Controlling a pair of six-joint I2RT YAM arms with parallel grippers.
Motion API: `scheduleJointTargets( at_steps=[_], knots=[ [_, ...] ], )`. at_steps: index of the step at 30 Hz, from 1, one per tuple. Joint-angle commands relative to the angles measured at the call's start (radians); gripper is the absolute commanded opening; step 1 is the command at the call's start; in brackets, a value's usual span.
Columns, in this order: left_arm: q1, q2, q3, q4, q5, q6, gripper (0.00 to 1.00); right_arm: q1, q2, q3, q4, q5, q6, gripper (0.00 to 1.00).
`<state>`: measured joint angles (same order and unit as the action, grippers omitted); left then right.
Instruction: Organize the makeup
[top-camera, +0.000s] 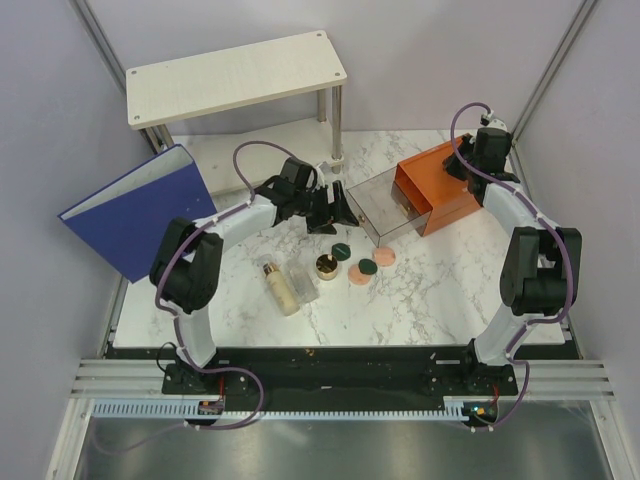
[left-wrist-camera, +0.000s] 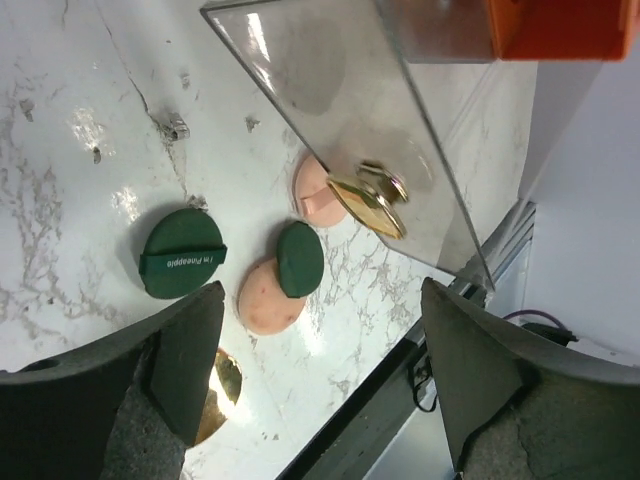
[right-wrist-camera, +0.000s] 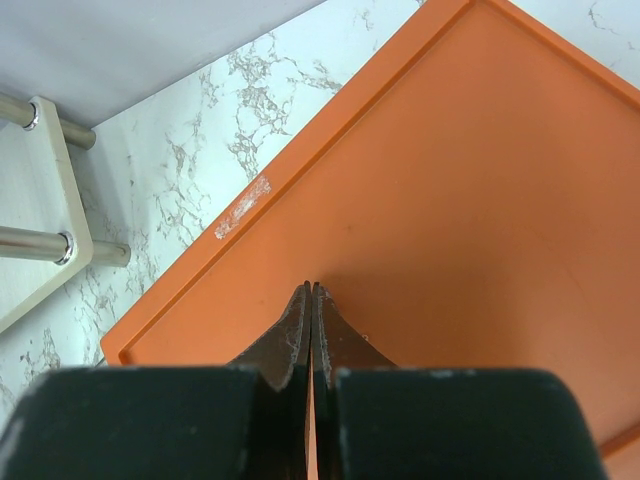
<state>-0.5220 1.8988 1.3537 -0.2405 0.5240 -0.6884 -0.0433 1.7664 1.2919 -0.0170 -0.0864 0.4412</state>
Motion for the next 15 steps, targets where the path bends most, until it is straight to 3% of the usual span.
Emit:
scheduleJointTargets(
  at_steps=[1, 10, 15],
  knots=[
    [0.002, -0.151, -0.021, -0.057, -0.067, 0.159, 0.87, 0.003, 0.074, -0.059, -0.201, -0.013, -0.022, 0.0],
    [0.002, -0.256, -0.044, -0.31, -0.268, 0.32, 0.87, 0.005, 0.081, -0.063, -0.219, -0.013, -0.032, 0.0],
    [0.002, -0.296, -0.067, -0.465, -0.413, 0.303, 0.9, 0.013, 0.096, -0.04, -0.306, 0.062, -0.05, 0.0]
  ],
)
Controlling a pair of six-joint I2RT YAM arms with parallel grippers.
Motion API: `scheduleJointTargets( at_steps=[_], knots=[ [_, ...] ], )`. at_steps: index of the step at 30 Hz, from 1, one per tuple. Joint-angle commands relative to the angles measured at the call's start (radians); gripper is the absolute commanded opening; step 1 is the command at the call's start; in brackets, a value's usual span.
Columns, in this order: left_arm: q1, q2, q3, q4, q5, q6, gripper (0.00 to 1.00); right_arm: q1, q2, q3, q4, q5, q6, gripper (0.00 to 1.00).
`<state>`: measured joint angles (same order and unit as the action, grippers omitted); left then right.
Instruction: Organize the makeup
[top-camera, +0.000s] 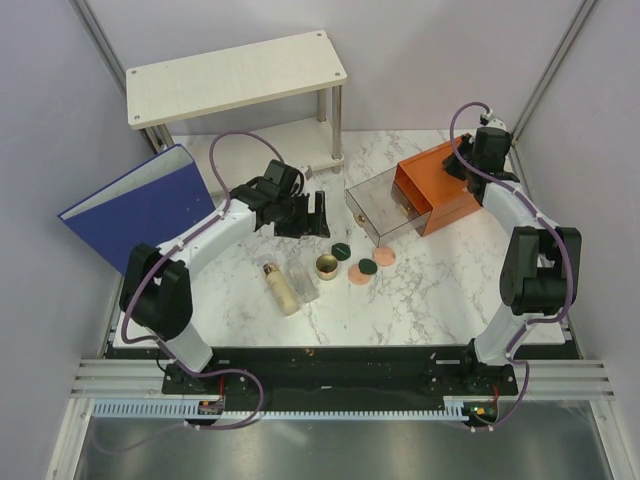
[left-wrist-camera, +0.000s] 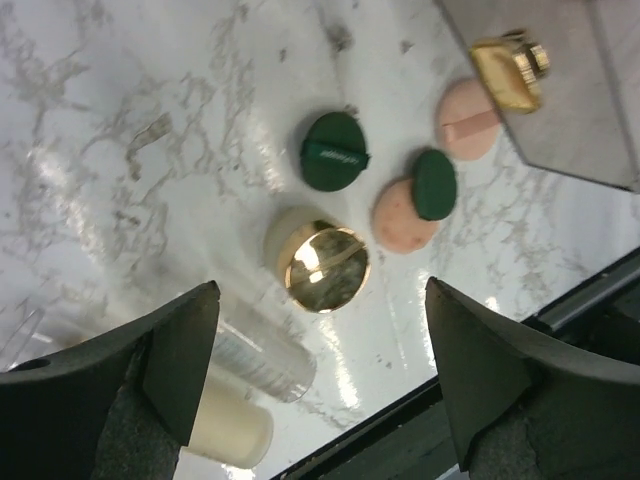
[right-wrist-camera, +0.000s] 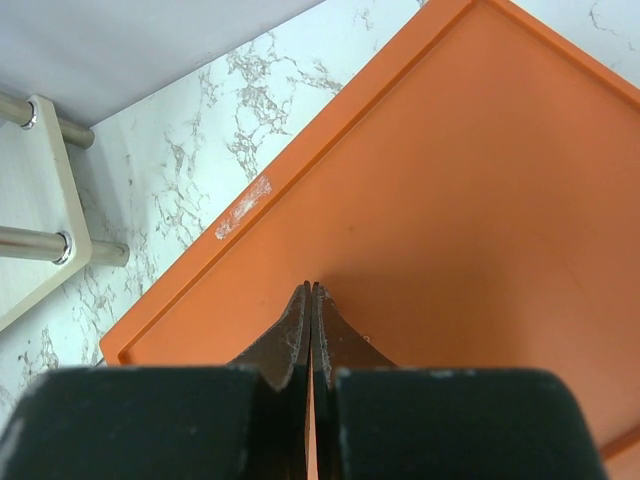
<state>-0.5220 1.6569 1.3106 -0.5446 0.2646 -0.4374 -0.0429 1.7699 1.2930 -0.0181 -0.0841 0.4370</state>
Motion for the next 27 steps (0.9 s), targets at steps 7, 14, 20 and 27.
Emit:
scheduleJointTargets(
  at_steps=[7, 14, 20, 27],
  knots=[
    [0.002, -0.075, -0.054, -0.253, -0.16, 0.0, 0.91, 0.017, 0.102, -0.037, -0.332, 0.078, -0.063, 0.0],
    [0.0, -0.02, -0.07, -0.281, -0.111, -0.009, 0.75, 0.02, 0.117, -0.035, -0.332, 0.058, -0.064, 0.0],
    [-0.001, 0.056, -0.071, -0.278, -0.081, -0.024, 0.67, 0.018, 0.112, -0.043, -0.332, 0.052, -0.069, 0.0],
    [-0.013, 0.139, -0.054, -0.255, -0.042, -0.035, 0.67, 0.02, 0.112, -0.043, -0.33, 0.047, -0.07, 0.0]
  ],
)
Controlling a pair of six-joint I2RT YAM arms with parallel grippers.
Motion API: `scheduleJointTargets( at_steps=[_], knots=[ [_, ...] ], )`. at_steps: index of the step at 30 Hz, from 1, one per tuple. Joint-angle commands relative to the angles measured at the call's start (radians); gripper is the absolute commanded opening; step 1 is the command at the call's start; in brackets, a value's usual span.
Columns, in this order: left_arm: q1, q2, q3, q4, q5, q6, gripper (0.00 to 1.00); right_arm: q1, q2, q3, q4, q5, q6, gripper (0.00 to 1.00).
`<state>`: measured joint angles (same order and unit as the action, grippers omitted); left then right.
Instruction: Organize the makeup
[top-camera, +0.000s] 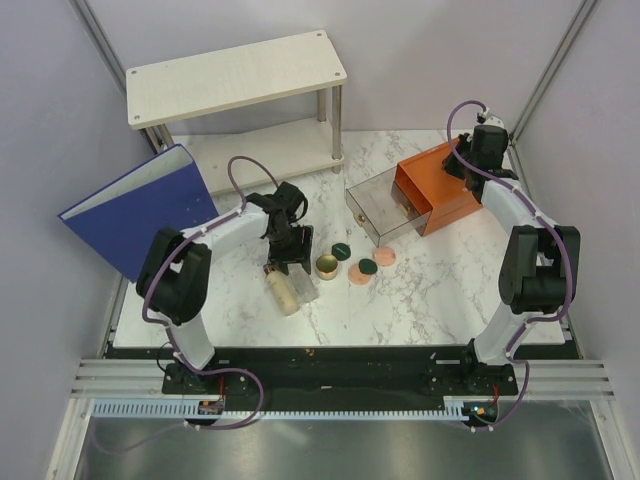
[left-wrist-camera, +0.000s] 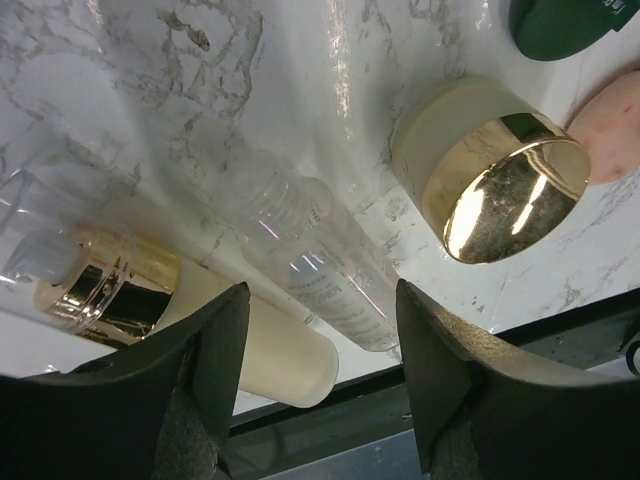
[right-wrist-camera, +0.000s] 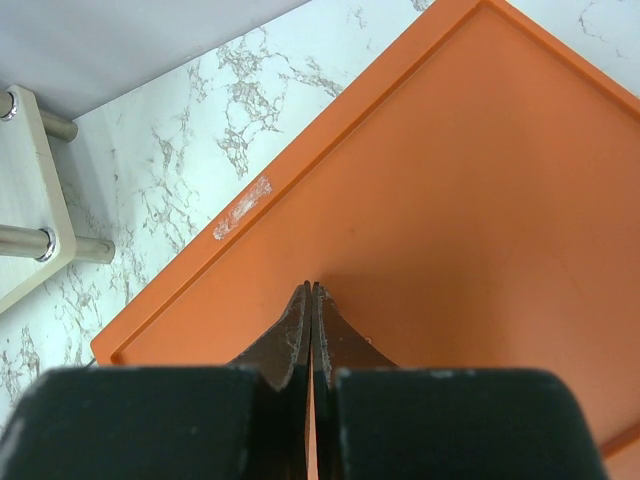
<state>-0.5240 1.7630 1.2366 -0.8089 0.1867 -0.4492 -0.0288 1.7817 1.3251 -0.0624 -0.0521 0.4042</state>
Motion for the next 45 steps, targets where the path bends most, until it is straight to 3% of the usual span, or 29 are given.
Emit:
scheduleJointTargets(
  at_steps=[1, 12, 17, 20, 21, 23, 24, 25, 37, 45],
  knots=[
    [-0.011, 0.042, 0.027, 0.01, 0.034, -0.02, 0.66, 0.004, 0.101, -0.075, -0.286, 0.012, -0.038, 0.0],
    [-0.027, 0.148, 0.09, 0.011, 0.046, -0.005, 0.64, 0.004, 0.108, -0.066, -0.286, 0.006, -0.038, 0.0],
    [-0.033, 0.19, 0.115, 0.01, 0.057, 0.006, 0.55, 0.006, 0.11, -0.069, -0.286, 0.003, -0.036, 0.0],
    [-0.033, 0.187, 0.115, 0.01, 0.051, 0.004, 0.41, 0.004, 0.113, -0.073, -0.283, 0.0, -0.033, 0.0],
    [-0.033, 0.185, 0.115, 0.01, 0.05, 0.006, 0.3, 0.004, 0.113, -0.073, -0.284, 0.0, -0.033, 0.0],
    [-0.033, 0.175, 0.118, 0.011, 0.043, 0.009, 0.19, 0.004, 0.113, -0.072, -0.284, 0.0, -0.033, 0.0],
    [-0.033, 0.171, 0.118, 0.011, 0.039, 0.009, 0.07, 0.006, 0.116, -0.07, -0.286, 0.0, -0.031, 0.0],
    [-0.033, 0.165, 0.116, 0.011, 0.034, 0.009, 0.02, 0.004, 0.116, -0.07, -0.284, 0.0, -0.031, 0.0],
    [-0.033, 0.011, 0.145, 0.027, 0.014, 0.007, 0.02, 0.004, 0.113, -0.083, -0.286, -0.005, -0.034, 0.0],
    [-0.033, 0.004, 0.401, 0.011, 0.103, 0.007, 0.02, 0.004, 0.122, -0.073, -0.286, -0.006, -0.036, 0.0]
  ],
)
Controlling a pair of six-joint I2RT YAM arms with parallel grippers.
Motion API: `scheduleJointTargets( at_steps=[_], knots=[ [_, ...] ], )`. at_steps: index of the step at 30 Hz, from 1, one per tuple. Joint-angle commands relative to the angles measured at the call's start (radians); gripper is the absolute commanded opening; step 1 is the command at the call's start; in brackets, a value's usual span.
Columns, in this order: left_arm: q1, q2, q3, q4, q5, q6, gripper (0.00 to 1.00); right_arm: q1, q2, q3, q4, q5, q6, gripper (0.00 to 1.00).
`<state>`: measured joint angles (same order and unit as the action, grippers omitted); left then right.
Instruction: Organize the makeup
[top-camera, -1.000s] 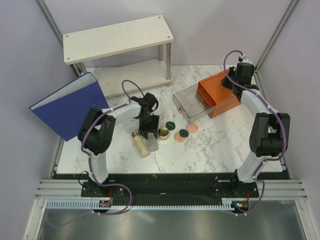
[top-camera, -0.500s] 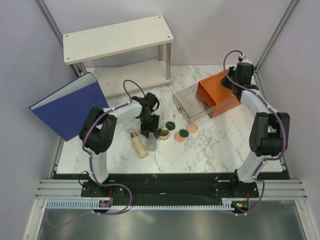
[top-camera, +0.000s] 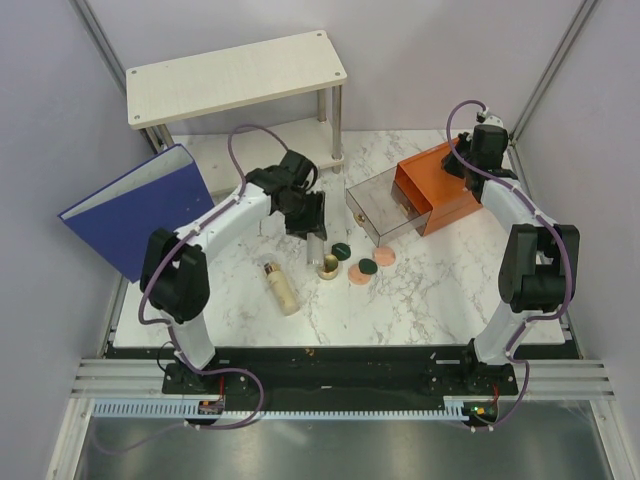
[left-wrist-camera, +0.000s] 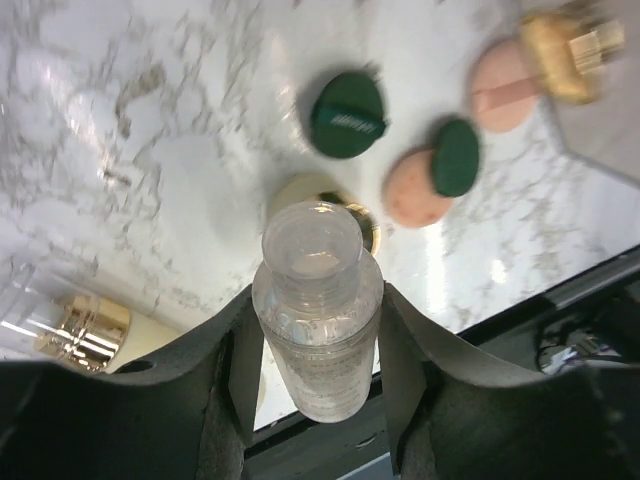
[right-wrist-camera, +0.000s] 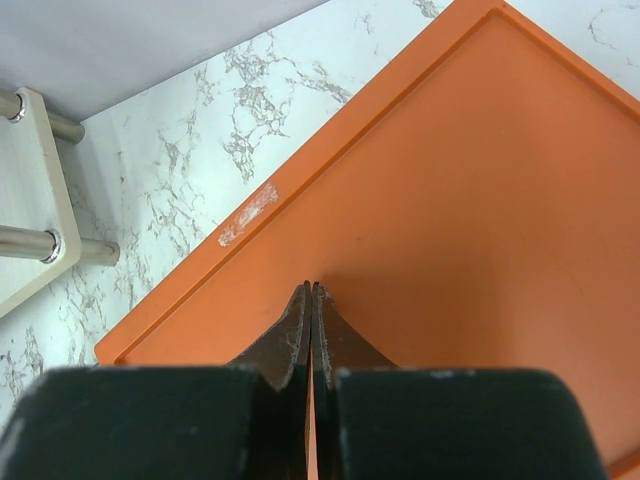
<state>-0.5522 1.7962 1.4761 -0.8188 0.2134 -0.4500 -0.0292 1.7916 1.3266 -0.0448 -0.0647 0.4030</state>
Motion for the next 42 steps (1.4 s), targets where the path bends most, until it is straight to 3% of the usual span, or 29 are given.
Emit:
scheduleJointTargets(
  at_steps=[1, 6, 14, 21, 28, 42],
  knots=[
    [-0.005, -0.011, 0.202, 0.02, 0.101, 0.011, 0.02, 0.005, 0.114, -0.073, -0.303, 0.006, -0.035, 0.0],
    [-0.005, 0.181, 0.518, 0.021, 0.256, 0.01, 0.02, 0.005, 0.12, -0.07, -0.303, 0.003, -0.038, 0.0],
    [-0.014, 0.472, 0.958, 0.047, 0.356, -0.059, 0.02, 0.005, 0.123, -0.073, -0.305, 0.002, -0.043, 0.0],
    [-0.064, 0.549, 0.964, 0.165, 0.416, -0.134, 0.03, 0.005, 0.123, -0.075, -0.303, -0.001, -0.046, 0.0],
    [-0.098, 0.591, 0.964, 0.188, 0.417, -0.144, 0.16, 0.005, 0.134, -0.073, -0.305, -0.014, -0.044, 0.0],
    [-0.114, 0.606, 0.957, 0.191, 0.293, -0.105, 0.29, 0.005, 0.134, -0.076, -0.303, -0.027, -0.046, 0.0]
  ],
)
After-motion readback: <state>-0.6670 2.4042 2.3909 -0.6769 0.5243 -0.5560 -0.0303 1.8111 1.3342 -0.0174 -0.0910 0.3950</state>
